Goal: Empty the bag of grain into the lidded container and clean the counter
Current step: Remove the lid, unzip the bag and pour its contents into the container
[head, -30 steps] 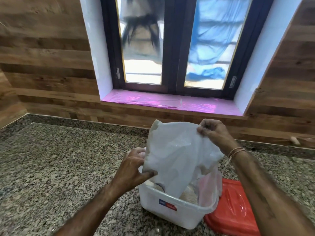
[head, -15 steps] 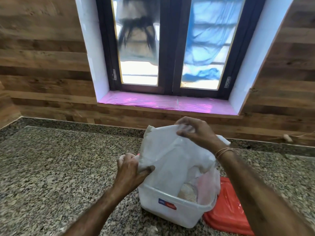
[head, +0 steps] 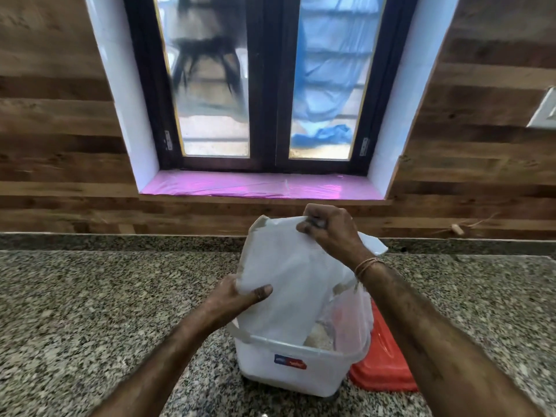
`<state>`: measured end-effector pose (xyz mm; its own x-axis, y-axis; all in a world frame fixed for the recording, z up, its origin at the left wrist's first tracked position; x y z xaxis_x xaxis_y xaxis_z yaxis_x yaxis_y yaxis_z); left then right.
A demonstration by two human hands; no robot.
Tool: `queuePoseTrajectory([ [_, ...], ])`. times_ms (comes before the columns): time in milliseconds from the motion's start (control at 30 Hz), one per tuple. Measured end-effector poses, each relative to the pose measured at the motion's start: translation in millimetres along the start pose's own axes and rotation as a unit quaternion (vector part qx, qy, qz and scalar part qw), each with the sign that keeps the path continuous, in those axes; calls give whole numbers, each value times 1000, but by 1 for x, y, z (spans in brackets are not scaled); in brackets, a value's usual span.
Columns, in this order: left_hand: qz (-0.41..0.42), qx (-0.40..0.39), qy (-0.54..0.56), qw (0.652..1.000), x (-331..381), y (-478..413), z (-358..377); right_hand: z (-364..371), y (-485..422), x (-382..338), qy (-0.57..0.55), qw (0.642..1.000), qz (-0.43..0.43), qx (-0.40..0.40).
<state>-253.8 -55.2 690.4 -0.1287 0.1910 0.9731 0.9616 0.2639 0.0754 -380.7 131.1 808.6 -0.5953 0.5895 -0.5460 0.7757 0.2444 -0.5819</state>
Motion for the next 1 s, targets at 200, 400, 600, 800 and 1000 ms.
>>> queuePoseTrajectory([
  [200,62,31,16,997,13,-1,-4,-6,3,3,35,999,30,-12],
  [400,67,159,-15,985,14,-17,-17,-3,14,-19,114,991,-2,70],
  [600,49,56,6,997,0,-9,-11,10,22,-31,162,983,-28,77],
  [800,-13,-30,151,988,-4,-12,-15,13,14,-32,157,986,-15,63],
  [1000,2,-125,-2,992,5,-9,-2,8,9,-24,158,987,8,39],
])
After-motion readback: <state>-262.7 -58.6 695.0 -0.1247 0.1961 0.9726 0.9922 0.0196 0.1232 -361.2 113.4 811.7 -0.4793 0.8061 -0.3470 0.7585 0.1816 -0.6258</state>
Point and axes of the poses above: each hand's wrist, its own y-axis away from the middle knuckle, its own z-axis out of the palm, x = y × z, the point moved 5 cm from there along -y, towards the middle knuckle, and after that the axes turned 13 degrees about x, right-handed, at the moved point
